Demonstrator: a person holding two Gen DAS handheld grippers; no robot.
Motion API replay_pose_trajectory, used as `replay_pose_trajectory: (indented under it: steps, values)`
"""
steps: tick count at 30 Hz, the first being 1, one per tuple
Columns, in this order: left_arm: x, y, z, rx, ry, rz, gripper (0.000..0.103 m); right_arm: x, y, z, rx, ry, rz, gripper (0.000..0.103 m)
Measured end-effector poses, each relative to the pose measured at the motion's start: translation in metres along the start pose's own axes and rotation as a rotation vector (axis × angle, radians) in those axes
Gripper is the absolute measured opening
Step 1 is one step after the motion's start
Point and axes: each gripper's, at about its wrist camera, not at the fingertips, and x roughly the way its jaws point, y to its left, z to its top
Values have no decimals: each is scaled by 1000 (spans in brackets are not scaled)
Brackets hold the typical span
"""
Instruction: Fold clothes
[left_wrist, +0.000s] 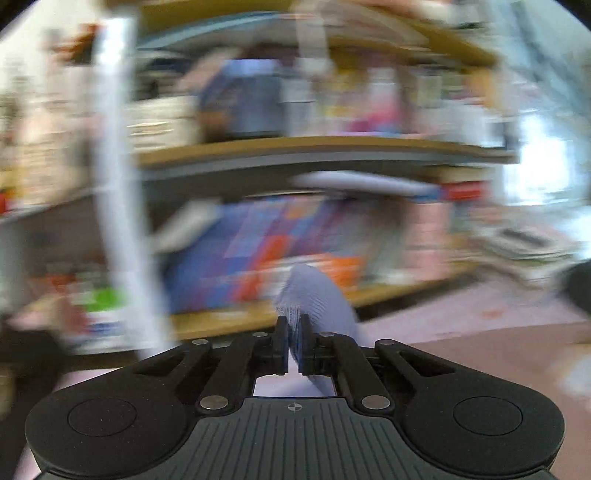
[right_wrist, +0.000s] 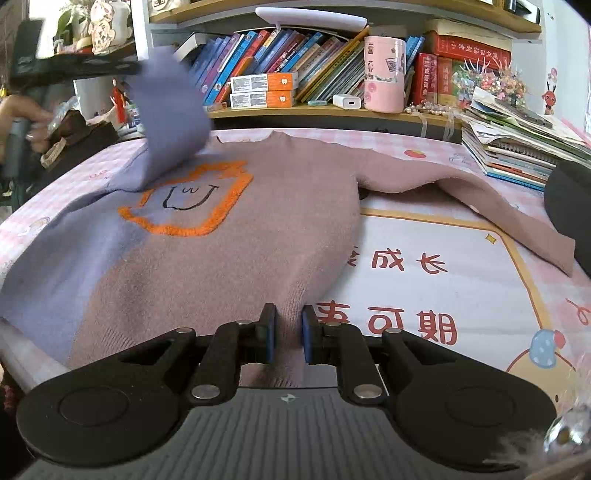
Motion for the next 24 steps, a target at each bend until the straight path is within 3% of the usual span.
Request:
replay_pose_trajectory:
  steps: [4, 9, 14, 21, 22, 24]
  values:
    - [-10, 88, -24, -80, 70, 194, 4, 1, 6, 2, -12, 8, -25, 13]
    - [-23, 156, -61, -190, 123, 341, 4, 3, 12, 5, -28, 21, -53, 13]
    - [-30, 194, -85, -288, 137, 378, 4, 6, 19, 7, -31, 30, -80, 13]
    - [-41, 219, -93, -351, 62, 370, 5, 12, 30, 12, -36, 41, -73, 13]
    - [-41, 221, -94, -350, 77, 378, 10, 13, 32, 13, -41, 42, -75, 13]
    - [-42, 225, -95, -341, 121, 436, 10, 15, 34, 14, -49, 45, -79, 13]
